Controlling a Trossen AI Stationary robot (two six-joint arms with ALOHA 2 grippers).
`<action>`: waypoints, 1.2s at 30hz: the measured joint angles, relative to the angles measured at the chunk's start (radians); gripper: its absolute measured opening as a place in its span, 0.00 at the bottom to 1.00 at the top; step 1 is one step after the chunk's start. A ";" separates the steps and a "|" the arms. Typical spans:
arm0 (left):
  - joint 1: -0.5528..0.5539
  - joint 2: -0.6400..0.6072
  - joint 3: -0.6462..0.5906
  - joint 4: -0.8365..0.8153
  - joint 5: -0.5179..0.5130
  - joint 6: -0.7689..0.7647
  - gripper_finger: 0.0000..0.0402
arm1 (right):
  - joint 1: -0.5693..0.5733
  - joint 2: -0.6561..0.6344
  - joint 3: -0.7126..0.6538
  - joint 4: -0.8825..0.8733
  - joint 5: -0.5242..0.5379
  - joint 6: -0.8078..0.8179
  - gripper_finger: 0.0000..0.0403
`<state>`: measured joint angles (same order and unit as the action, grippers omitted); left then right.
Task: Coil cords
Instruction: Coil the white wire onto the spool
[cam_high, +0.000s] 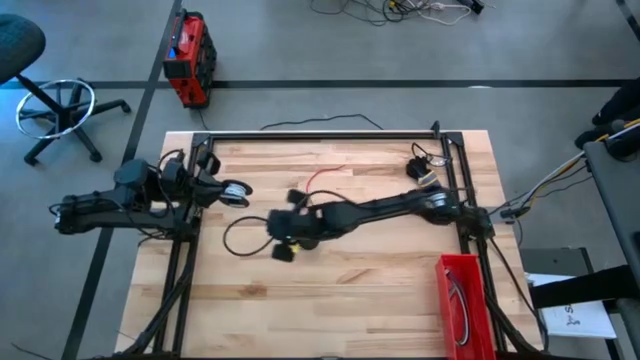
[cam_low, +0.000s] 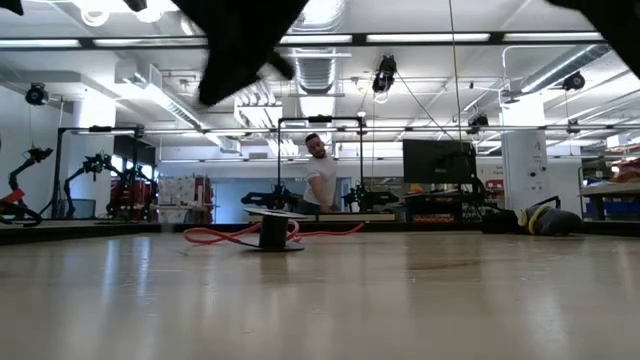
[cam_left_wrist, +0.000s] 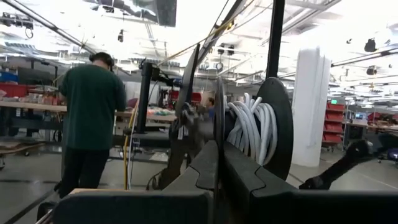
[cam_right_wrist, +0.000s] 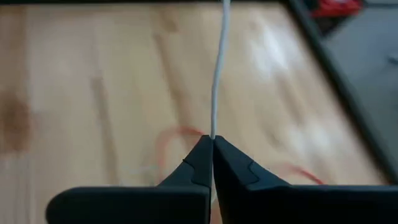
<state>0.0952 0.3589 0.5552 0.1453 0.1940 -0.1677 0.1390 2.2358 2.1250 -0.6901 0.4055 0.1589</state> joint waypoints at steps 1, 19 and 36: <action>0.000 -0.012 0.000 -0.009 0.001 0.000 0.00 | 0.004 -0.037 0.000 -0.073 0.024 0.020 0.00; 0.001 0.023 -0.068 -0.119 -0.099 -0.026 0.00 | 0.000 -0.405 0.000 -0.123 0.056 0.144 0.00; 0.000 0.317 -0.077 -0.036 -0.161 -0.034 0.00 | -0.023 -0.402 -0.002 -0.127 0.031 0.182 0.00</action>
<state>0.0952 0.6761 0.4781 0.1093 0.0326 -0.2019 0.1164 1.8339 2.1235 -0.8171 0.4366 0.3412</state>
